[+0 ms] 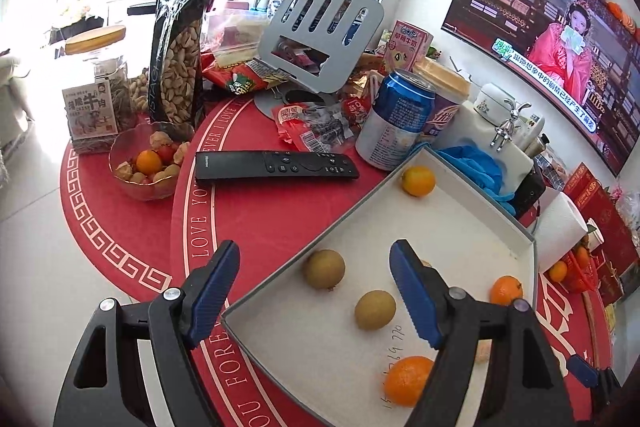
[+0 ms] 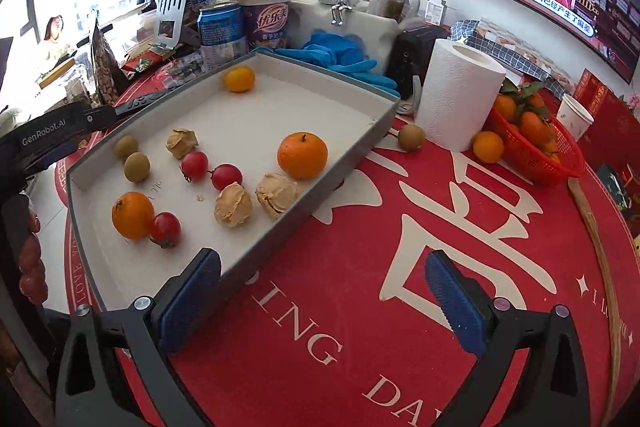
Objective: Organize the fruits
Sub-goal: 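Open both tools over the white tray to drop the kiwi and tomato, then move the right tool to a loose mandarin orange by the basket and grasp it, then grasp a brown kiwi on the tablecloth with the left tool while the right tool holds the orange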
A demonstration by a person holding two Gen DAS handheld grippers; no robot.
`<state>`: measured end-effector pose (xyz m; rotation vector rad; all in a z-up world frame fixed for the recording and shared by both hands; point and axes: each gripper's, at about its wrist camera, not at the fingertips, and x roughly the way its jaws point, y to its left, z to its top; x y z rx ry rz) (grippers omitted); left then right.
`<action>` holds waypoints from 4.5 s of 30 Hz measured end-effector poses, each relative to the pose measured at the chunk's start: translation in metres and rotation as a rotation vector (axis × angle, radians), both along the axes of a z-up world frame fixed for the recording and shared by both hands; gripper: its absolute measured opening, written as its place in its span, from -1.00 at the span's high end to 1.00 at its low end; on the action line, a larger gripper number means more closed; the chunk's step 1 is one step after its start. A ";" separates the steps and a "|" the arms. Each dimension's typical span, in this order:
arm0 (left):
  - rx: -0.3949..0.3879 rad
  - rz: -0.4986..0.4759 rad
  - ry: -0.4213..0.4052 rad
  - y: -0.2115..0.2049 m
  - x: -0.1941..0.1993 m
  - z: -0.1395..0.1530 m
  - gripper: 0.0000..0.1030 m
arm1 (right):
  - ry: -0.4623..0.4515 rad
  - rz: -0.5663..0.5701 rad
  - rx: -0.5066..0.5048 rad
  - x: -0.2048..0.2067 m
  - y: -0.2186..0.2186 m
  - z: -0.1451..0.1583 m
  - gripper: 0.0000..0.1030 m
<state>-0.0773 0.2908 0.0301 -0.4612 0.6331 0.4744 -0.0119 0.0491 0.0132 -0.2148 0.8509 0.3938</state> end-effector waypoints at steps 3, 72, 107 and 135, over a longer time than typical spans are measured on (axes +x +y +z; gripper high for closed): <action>0.004 -0.001 -0.003 -0.001 0.000 0.001 -0.56 | 0.023 -0.079 -0.006 0.005 -0.020 -0.004 -0.98; 0.583 -0.934 0.233 -0.285 0.158 0.014 -0.33 | 0.062 -0.371 0.333 0.009 -0.221 -0.008 0.19; 0.537 -1.027 0.386 -0.289 0.143 -0.022 -0.52 | 0.033 -0.360 0.478 -0.007 -0.253 0.010 0.19; 0.259 -0.684 0.243 -0.274 0.026 -0.035 -0.43 | 0.115 -0.378 0.016 0.000 -0.216 -0.027 -0.99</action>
